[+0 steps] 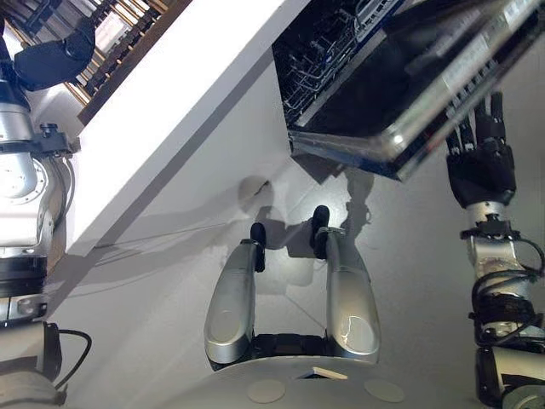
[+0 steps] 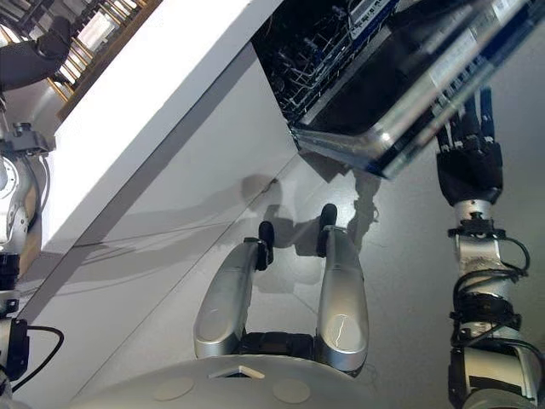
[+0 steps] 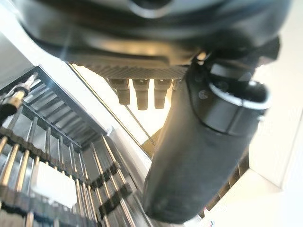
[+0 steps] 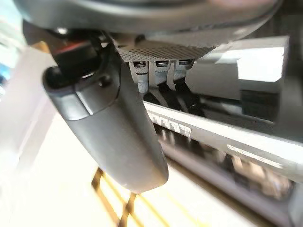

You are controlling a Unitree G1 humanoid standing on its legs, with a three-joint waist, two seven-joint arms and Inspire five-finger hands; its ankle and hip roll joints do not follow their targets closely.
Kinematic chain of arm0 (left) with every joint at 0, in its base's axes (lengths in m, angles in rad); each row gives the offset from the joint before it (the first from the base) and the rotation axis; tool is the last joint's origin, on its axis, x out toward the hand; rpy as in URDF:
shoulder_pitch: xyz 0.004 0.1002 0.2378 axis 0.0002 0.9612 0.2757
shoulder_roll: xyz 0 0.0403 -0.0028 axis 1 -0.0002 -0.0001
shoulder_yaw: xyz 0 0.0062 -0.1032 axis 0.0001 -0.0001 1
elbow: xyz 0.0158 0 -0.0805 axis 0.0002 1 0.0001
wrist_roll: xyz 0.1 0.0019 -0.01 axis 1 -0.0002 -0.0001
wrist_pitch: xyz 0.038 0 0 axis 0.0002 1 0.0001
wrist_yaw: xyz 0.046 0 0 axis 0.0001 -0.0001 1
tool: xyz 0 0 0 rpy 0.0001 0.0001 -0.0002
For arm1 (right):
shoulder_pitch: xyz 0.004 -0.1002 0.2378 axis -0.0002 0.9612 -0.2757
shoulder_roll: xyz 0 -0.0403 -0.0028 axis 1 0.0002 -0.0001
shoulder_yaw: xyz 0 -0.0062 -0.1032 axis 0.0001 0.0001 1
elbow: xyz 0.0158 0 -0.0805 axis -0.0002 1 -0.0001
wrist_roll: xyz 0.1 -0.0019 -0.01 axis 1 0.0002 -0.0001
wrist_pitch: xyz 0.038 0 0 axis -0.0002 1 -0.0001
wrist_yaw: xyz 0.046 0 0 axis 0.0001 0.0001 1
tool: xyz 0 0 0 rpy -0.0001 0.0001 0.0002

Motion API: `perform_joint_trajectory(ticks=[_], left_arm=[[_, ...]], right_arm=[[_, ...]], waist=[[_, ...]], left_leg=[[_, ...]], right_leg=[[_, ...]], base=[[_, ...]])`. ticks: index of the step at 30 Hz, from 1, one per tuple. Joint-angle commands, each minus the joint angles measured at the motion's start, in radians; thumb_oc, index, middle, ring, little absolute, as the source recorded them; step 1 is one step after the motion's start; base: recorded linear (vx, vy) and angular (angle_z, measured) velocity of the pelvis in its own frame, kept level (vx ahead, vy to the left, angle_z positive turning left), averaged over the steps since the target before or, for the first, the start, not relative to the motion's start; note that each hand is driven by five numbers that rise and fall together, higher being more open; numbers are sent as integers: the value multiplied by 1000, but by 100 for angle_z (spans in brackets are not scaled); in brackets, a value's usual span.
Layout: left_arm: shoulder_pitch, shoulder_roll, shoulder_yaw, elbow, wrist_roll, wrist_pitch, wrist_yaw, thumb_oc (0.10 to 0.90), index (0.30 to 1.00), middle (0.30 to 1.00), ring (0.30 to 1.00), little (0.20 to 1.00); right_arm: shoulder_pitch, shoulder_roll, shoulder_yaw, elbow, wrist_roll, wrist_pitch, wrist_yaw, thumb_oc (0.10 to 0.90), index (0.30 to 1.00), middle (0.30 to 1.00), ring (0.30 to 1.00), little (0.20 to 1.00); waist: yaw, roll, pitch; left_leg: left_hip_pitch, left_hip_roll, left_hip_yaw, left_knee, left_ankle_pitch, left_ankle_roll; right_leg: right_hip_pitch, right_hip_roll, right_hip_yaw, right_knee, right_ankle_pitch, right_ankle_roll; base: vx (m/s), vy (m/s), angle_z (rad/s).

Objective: Pick up plates and place into dishwasher.

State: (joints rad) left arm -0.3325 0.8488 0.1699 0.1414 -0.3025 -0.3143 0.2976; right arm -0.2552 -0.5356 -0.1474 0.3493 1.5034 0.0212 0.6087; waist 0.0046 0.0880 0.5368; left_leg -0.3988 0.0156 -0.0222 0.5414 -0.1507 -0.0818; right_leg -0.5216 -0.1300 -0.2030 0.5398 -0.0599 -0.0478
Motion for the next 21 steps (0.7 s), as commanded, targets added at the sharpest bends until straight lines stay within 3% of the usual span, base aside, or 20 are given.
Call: perform_joint_trajectory(ticks=[1, 8, 10, 13, 14, 17, 18, 21], left_arm=[[-8, 5, 67, -87, -8, -90, 39, 800, 900, 900, 900, 900], [-2, 14, 75, -70, -54, -96, 24, 800, 900, 900, 900, 900], [-12, 18, 70, -71, -60, -87, 15, 800, 900, 900, 900, 900], [-7, 29, 67, -75, -69, -90, 9, 800, 900, 900, 900, 900], [1, 23, 69, -83, -68, -93, 12, 800, 900, 900, 900, 900], [52, -12, 78, -129, -41, -105, 42, 800, 900, 900, 900, 900], [115, -49, 97, -172, -26, -123, 45, 800, 900, 900, 900, 900], [207, -119, 112, -220, 1, -165, 21, 800, 900, 900, 900, 900]], right_arm=[[-366, 79, 273, -396, -141, 170, 196, 800, 900, 900, 900, 900], [-360, 118, 286, -484, -222, 162, 96, 800, 900, 900, 900, 900], [-350, 113, 277, -464, -262, 132, -3, 800, 900, 900, 900, 900], [-312, 91, 228, -368, -350, -1, -243, 800, 900, 900, 900, 900], [-284, 90, 203, -329, -417, -74, -317, 800, 900, 900, 900, 900], [-171, 120, 160, -290, -529, -155, -441, 800, 900, 900, 900, 900], [-37, 145, 132, -274, -531, -193, -431, 800, 900, 900, 900, 900], [127, 202, 89, -186, -491, -235, -401, 800, 900, 900, 900, 900]], waist=[[80, 18, -17], [77, 27, -17], [73, 24, -17], [62, 15, -19], [57, 10, -25], [40, 0, -52], [29, -8, -73], [11, -27, -119]], left_leg=[[-52, -75, 88, 75, 86, 68], [-4, -90, 91, 24, 89, 77], [19, -89, 93, 7, 78, 77], [56, -88, 91, -34, 76, 77], [71, -89, 87, -56, 77, 80], [103, -88, 78, -122, 96, 89], [135, -90, 75, -155, 92, 96], [188, -89, 70, -217, 98, 100]], right_leg=[[135, -1, 21, 17, -68, 33], [168, -13, 20, -22, -45, 35], [186, -15, 23, -34, -45, 39], [211, -14, 33, -62, -29, 45], [218, -12, 39, -77, -26, 47], [234, -2, 60, -131, -5, 49], [254, 5, 73, -162, -5, 53], [303, 13, 84, -237, 14, 63]], base=[[31, 80, -19], [26, 62, 19], [54, 34, 52], [42, 18, 46], [3, 14, 27], [20, 34, 8], [64, 37, 0], [62, -14, 9]])
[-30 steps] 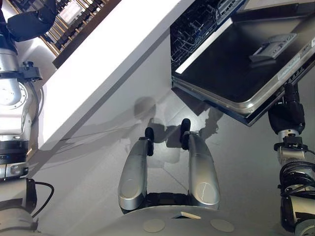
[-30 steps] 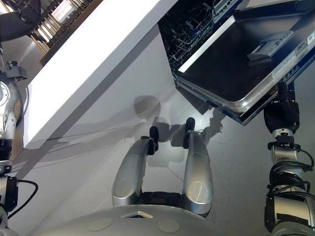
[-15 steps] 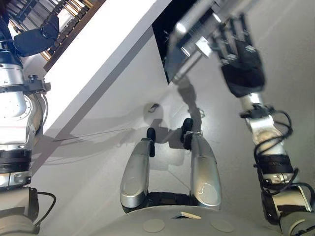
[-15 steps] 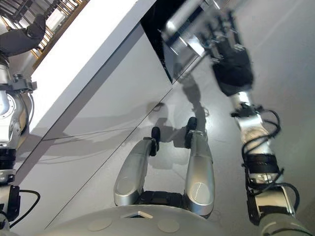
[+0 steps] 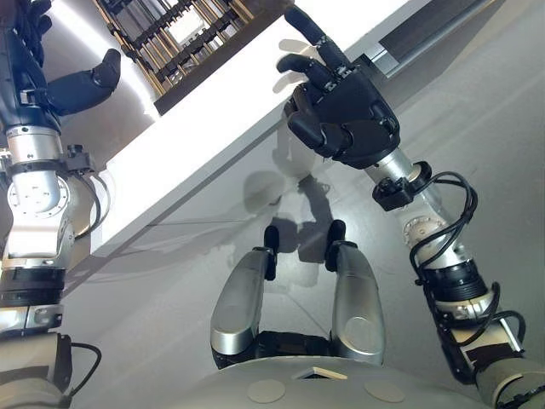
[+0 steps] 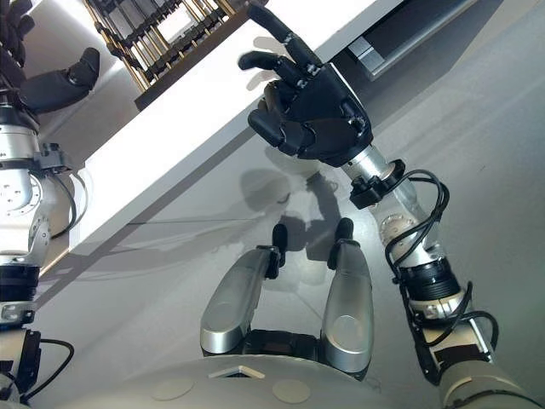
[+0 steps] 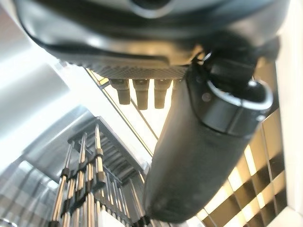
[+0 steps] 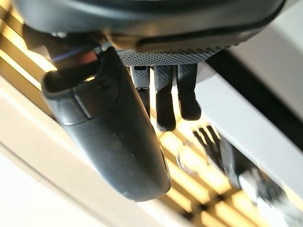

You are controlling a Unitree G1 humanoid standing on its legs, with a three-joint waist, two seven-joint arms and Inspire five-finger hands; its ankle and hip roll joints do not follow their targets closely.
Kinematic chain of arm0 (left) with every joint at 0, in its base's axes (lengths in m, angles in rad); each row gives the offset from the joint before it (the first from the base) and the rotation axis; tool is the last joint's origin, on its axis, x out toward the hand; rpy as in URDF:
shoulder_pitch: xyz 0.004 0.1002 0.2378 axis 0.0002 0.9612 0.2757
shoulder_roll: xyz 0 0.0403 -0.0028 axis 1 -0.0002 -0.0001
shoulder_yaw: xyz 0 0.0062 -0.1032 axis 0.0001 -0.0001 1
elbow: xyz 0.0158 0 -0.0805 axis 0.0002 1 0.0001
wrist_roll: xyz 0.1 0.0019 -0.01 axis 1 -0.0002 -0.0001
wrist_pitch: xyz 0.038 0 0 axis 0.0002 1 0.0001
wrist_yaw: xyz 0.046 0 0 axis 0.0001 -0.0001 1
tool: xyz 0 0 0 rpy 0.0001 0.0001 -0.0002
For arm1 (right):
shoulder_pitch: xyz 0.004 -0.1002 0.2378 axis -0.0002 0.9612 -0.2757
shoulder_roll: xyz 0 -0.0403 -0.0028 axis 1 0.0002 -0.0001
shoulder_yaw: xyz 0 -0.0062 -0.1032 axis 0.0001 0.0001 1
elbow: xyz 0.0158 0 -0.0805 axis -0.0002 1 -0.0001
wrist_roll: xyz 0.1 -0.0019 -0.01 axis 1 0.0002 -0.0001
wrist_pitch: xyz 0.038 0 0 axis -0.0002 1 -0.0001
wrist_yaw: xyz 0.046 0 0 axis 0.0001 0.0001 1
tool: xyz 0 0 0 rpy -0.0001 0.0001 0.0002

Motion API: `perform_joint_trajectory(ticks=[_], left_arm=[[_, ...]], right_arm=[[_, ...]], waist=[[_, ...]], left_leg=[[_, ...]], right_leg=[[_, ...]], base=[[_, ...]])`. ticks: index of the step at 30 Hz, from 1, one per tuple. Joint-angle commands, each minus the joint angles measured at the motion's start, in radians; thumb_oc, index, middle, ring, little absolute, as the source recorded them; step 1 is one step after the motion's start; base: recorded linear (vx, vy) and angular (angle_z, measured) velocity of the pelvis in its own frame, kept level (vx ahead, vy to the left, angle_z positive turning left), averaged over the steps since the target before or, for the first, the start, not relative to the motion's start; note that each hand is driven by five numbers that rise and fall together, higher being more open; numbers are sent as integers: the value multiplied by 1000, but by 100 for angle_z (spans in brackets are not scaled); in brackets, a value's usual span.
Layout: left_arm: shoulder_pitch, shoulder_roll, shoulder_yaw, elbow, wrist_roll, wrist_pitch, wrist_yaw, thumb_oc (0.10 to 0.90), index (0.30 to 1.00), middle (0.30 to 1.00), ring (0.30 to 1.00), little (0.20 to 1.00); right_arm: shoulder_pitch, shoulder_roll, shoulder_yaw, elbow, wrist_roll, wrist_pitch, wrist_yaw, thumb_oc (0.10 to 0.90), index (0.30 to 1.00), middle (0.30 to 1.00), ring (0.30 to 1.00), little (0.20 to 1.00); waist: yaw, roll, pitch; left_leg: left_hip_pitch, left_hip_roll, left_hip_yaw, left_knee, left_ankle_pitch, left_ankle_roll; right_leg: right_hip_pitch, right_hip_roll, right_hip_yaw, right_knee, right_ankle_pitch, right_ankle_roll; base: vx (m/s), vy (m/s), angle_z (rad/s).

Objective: Pick up plates and place into dishwasher.

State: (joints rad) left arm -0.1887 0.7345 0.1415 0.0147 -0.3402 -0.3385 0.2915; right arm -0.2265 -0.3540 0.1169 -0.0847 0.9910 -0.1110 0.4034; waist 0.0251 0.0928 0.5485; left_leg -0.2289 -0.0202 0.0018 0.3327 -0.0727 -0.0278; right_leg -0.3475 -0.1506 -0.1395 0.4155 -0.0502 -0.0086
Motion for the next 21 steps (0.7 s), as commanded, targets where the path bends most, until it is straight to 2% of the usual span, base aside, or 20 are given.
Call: perform_joint_trajectory(ticks=[1, 4, 11, 17, 21], left_arm=[[79, -19, 145, -105, 51, -143, 20, 800, 900, 900, 900, 900], [96, -42, 147, -126, 48, -122, -10, 800, 900, 900, 900, 900], [96, -92, 115, -130, 53, -91, -65, 800, 900, 900, 900, 900], [57, -124, 77, -109, 66, -60, -75, 800, 900, 900, 900, 900], [28, -129, 59, -104, 14, -15, -101, 800, 900, 900, 900, 900]], right_arm=[[125, 35, -189, 281, 20, -105, -195, 800, 900, 900, 900, 900], [193, 59, -211, 393, -49, -125, -213, 800, 900, 900, 900, 900], [262, 62, -163, 616, -383, -218, -374, 800, 900, 900, 900, 900], [292, 82, -138, 794, -464, -155, -417, 800, 900, 900, 900, 900], [292, 82, -134, 952, -579, -96, -442, 800, 900, 900, 900, 900]], waist=[[-14, -38, -147], [-27, -49, -193], [-34, -71, -310], [-37, -74, -391], [-34, -70, -429]], left_leg=[[29, -53, 47, -26, 28, 47], [84, -54, 45, -73, 28, 43], [216, -45, 44, -224, 43, 38], [300, -28, 59, -327, 51, 34], [348, -19, 59, -407, 71, 32]], right_leg=[[142, 36, 21, -140, 16, 25], [202, 45, 20, -212, 33, 32], [332, 70, 35, -357, 68, 51], [407, 88, 28, -418, 70, 59], [447, 100, 20, -457, 74, 64]], base=[[64, -39, 21], [66, -9, 18], [54, -24, -9], [4, -18, -1], [-23, -11, 3]])
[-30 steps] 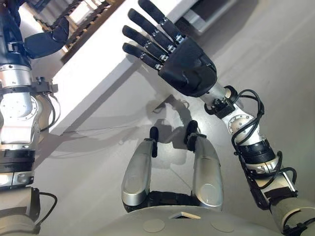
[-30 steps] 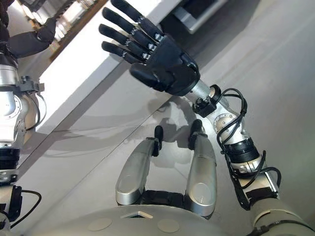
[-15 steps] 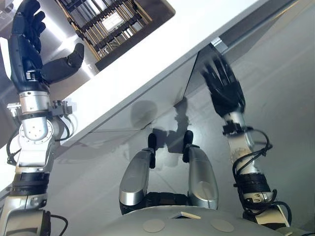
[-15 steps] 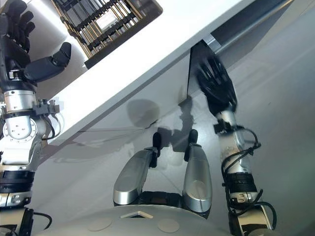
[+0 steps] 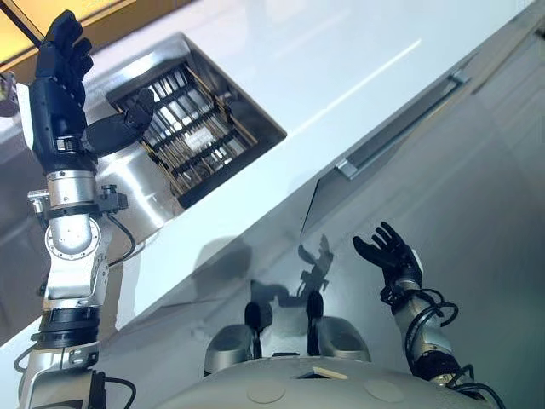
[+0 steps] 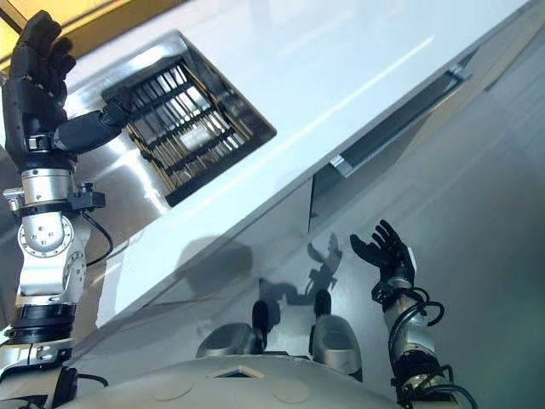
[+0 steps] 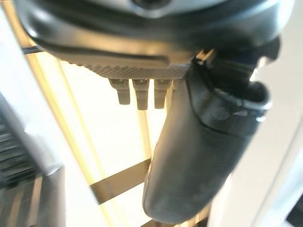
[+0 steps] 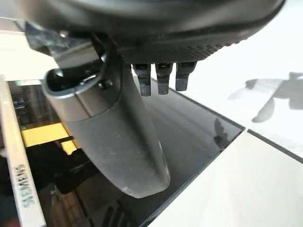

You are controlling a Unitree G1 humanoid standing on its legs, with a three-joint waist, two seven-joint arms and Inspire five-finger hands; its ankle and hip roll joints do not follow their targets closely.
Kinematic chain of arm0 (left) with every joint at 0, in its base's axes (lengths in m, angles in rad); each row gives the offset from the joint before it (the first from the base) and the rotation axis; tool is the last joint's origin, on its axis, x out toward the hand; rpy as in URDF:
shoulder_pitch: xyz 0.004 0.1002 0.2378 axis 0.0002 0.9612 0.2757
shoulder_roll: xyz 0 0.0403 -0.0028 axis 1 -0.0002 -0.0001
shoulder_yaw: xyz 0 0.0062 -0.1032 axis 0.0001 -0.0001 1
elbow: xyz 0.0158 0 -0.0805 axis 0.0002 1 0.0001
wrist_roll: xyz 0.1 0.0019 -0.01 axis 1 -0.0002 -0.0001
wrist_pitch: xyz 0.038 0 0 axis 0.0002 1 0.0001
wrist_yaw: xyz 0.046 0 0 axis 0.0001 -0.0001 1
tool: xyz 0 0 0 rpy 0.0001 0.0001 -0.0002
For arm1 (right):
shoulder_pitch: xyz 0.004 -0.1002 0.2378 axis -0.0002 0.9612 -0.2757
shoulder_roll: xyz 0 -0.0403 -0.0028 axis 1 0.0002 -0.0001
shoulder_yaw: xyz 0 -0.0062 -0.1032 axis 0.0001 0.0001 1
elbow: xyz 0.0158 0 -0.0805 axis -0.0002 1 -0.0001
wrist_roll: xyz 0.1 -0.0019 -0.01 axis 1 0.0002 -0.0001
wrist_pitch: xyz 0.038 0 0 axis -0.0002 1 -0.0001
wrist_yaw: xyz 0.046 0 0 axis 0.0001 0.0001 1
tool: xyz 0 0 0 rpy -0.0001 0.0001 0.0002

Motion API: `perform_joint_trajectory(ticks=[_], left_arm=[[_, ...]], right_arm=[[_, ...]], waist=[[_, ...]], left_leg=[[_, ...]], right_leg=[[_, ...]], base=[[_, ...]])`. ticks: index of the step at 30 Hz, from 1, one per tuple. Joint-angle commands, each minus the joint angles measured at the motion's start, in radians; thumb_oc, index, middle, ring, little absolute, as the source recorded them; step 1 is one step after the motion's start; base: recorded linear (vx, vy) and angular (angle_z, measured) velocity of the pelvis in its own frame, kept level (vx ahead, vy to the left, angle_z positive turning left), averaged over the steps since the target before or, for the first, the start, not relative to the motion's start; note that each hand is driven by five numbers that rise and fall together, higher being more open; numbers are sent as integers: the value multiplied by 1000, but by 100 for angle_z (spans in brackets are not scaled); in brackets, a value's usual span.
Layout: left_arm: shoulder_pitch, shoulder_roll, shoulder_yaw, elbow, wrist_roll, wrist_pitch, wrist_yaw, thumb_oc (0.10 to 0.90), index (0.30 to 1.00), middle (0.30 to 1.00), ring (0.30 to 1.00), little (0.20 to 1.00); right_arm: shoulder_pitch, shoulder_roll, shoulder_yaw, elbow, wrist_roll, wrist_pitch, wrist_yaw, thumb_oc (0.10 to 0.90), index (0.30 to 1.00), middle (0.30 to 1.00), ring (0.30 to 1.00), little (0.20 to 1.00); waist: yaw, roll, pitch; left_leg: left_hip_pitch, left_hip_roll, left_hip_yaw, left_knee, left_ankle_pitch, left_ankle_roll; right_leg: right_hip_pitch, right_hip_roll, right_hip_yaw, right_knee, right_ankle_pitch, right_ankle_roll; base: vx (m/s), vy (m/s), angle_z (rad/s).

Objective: Pick up plates and place into dishwasher.

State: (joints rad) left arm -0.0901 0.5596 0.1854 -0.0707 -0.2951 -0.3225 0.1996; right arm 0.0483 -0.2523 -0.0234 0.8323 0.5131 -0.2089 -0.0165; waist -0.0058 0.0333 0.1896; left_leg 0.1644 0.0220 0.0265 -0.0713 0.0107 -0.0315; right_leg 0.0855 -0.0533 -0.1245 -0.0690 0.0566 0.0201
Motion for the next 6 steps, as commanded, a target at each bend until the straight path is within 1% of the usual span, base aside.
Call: perform_joint_trajectory(ticks=[1, 3, 6], left_arm=[[-78, 45, 9, -17, -36, -23, -12, 800, 900, 900, 900, 900], [-95, 40, -6, -18, -45, -12, -23, 800, 900, 900, 900, 900], [-117, 39, -17, -13, -76, 10, -47, 800, 900, 900, 900, 900]], right_arm=[[16, -23, 15, 68, -134, 12, -25, 800, 900, 900, 900, 900], [9, -28, 36, 129, -198, 47, -17, 800, 900, 900, 900, 900], [-4, -31, 74, 194, -237, 83, -9, 800, 900, 900, 900, 900]], waist=[[-2, -9, -76], [0, -10, -88], [2, -12, -103]], left_leg=[[-40, -60, 33, -10, -11, 34], [-34, -58, 30, -16, -11, 32], [-24, -57, 33, -14, -14, 33]], right_leg=[[22, 6, 3, 19, -30, 35], [36, 12, 3, -1, -24, 35], [45, 16, 9, -3, -28, 32]], base=[[-37, -4, 5], [-52, 5, 5], [-40, 16, 1]])
